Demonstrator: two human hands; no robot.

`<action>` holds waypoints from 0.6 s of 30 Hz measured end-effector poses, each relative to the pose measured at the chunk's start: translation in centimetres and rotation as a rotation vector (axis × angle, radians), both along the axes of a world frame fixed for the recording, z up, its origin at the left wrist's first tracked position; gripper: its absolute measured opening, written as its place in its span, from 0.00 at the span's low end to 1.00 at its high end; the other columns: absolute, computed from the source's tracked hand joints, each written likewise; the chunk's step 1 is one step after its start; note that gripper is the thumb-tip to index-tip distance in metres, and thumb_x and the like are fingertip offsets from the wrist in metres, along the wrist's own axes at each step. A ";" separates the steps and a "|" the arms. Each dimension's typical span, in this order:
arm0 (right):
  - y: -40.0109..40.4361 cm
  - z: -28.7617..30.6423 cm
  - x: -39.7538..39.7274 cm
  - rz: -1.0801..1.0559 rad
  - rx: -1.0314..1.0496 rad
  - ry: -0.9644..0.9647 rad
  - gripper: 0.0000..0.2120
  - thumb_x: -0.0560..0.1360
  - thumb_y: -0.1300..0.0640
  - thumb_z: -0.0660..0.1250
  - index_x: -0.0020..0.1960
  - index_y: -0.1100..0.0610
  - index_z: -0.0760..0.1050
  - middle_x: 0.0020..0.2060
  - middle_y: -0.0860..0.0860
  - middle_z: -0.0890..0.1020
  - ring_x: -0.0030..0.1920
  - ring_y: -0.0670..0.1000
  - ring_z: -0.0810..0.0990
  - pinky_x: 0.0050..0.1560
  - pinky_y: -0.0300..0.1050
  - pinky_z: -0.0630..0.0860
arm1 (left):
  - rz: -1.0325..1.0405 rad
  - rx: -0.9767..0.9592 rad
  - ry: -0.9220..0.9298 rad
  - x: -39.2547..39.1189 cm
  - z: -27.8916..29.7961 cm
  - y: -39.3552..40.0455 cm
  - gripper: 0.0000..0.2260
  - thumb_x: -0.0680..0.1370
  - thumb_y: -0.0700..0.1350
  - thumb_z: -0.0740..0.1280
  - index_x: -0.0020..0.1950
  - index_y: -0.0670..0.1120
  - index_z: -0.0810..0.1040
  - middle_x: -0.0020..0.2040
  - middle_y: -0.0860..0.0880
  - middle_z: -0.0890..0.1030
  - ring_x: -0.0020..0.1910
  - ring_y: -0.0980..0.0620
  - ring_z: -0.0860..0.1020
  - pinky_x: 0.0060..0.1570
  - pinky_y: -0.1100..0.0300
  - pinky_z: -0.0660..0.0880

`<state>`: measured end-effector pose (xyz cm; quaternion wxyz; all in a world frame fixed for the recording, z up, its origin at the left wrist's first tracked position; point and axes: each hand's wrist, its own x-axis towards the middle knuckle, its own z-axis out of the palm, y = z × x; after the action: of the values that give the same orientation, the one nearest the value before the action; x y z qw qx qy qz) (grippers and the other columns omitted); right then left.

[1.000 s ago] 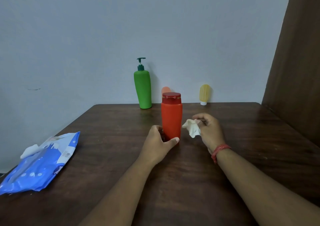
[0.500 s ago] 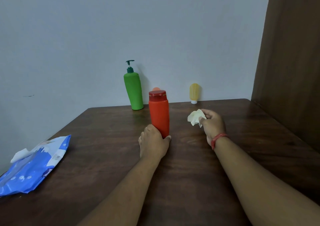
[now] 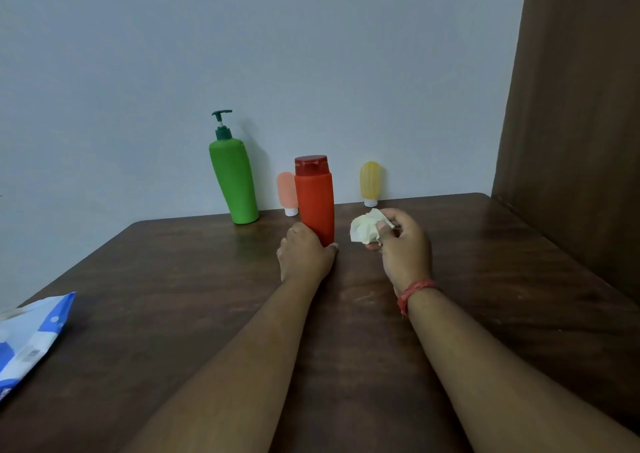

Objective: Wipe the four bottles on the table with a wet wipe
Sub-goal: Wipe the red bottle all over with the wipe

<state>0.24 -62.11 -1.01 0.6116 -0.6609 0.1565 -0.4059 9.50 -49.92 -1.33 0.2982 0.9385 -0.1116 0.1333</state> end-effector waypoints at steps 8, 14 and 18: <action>-0.4 -1.1 1.4 -0.039 -0.013 -0.007 0.17 0.80 0.62 0.63 0.46 0.41 0.80 0.48 0.44 0.84 0.51 0.48 0.83 0.50 0.54 0.83 | -0.014 -0.068 -0.018 5.6 -0.2 -4.3 0.32 0.71 0.56 0.77 0.65 0.42 0.67 0.63 0.42 0.78 0.63 0.38 0.77 0.62 0.43 0.74; -0.4 -1.7 1.9 -0.040 -0.032 0.042 0.12 0.81 0.60 0.63 0.54 0.46 0.81 0.51 0.44 0.84 0.54 0.47 0.82 0.52 0.53 0.82 | 0.023 -0.066 -0.013 9.0 0.2 -6.9 0.32 0.71 0.54 0.77 0.66 0.42 0.67 0.63 0.42 0.77 0.63 0.39 0.77 0.63 0.45 0.73; -0.6 -1.8 1.8 -0.046 0.014 0.021 0.12 0.81 0.62 0.63 0.54 0.47 0.81 0.53 0.46 0.84 0.54 0.48 0.82 0.51 0.53 0.83 | 0.038 -0.041 -0.026 10.8 0.2 -8.0 0.33 0.71 0.55 0.77 0.66 0.41 0.67 0.63 0.40 0.77 0.63 0.39 0.77 0.63 0.46 0.74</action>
<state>2.06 -62.71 -2.81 0.6049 -0.6572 0.1808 -0.4117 20.26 -57.96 -1.14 0.3132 0.9324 -0.0947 0.1535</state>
